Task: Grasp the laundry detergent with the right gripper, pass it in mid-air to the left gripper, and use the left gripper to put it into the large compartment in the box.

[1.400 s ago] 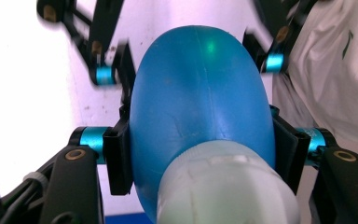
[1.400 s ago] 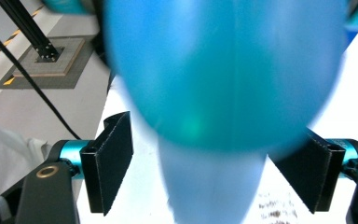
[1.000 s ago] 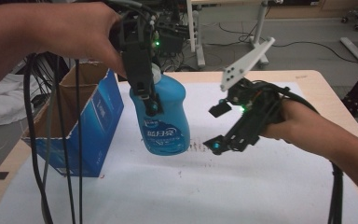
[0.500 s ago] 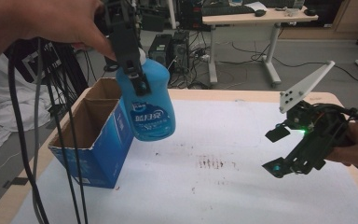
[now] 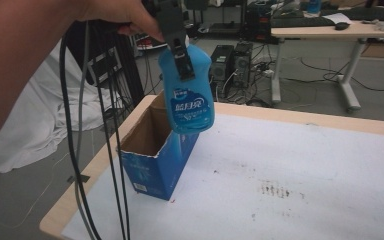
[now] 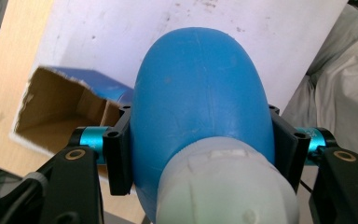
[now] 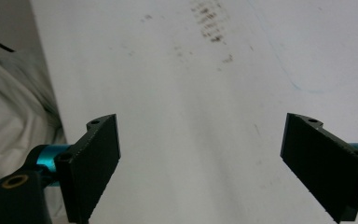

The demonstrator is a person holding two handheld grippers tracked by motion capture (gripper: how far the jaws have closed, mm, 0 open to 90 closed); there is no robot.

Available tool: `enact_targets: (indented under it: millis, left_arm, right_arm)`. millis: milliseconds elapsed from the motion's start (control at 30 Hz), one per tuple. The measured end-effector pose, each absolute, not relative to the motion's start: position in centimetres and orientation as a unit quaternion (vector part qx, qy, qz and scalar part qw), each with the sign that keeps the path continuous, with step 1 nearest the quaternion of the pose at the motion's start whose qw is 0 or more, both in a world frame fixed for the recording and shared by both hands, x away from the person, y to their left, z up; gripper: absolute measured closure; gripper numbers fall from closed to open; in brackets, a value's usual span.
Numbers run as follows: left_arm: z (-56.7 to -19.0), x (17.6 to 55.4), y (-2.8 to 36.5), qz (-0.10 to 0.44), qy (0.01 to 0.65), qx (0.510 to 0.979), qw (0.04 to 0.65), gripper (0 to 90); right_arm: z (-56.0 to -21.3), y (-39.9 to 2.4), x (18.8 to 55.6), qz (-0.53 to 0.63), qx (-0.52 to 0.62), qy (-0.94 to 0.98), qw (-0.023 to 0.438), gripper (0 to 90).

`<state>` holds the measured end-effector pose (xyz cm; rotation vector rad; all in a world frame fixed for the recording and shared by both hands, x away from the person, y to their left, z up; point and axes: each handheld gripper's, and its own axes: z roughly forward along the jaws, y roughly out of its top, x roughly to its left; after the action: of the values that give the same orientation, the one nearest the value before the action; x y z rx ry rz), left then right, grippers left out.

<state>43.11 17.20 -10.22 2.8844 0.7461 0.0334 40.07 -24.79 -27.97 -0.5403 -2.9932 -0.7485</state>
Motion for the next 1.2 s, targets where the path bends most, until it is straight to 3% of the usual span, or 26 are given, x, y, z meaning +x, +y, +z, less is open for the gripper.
enact_targets:
  millis: [800, 1200]
  left_arm:
    - [-8.9, 41.5, 23.8, 0.037, 0.274, 0.957, 0.081, 37.7]
    - [-11.1, 41.6, 25.1, 0.035, 0.275, 0.959, 0.064, 37.7]
  right_arm:
    - [-28.1, -25.9, 40.5, -0.24, -0.19, -0.952, 0.001, 11.4]
    - [-28.1, -25.7, 40.5, -0.242, -0.194, -0.951, 0.005, 11.4]
